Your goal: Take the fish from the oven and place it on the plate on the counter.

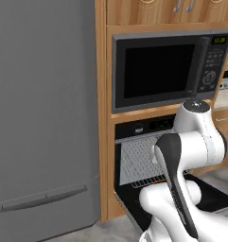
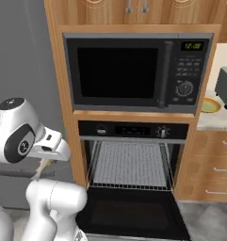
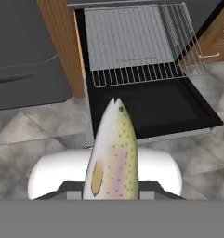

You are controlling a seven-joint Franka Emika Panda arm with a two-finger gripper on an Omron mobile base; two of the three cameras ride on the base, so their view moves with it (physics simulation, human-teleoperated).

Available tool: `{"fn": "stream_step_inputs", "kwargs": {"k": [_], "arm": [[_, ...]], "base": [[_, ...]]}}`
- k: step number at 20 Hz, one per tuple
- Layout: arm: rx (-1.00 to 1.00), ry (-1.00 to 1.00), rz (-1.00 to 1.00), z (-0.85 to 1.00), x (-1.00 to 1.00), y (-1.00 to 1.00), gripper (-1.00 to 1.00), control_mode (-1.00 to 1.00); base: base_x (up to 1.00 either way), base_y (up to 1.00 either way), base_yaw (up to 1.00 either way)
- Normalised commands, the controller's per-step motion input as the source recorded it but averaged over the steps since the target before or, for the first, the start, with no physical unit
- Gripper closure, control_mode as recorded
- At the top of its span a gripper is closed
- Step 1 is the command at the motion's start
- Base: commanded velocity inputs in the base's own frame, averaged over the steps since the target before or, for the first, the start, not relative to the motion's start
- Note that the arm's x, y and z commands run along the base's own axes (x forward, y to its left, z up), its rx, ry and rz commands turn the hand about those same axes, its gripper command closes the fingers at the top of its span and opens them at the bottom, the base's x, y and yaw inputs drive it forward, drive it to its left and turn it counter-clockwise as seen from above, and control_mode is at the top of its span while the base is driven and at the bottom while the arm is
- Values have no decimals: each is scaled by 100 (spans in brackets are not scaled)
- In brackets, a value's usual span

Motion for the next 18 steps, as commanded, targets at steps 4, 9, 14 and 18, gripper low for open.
{"fn": "stream_step_inputs", "kwargs": {"k": [4, 9, 14, 18], "arm": [[0, 0, 0, 0, 0, 0, 100, 100], [0, 0, 0, 0, 0, 0, 100, 100], [0, 0, 0, 0, 0, 0, 100, 100], [0, 0, 0, 0, 0, 0, 100, 100]], "base": [[0, -100, 2], [-16, -98, 29], [-3, -100, 25], [29, -100, 36]]}}
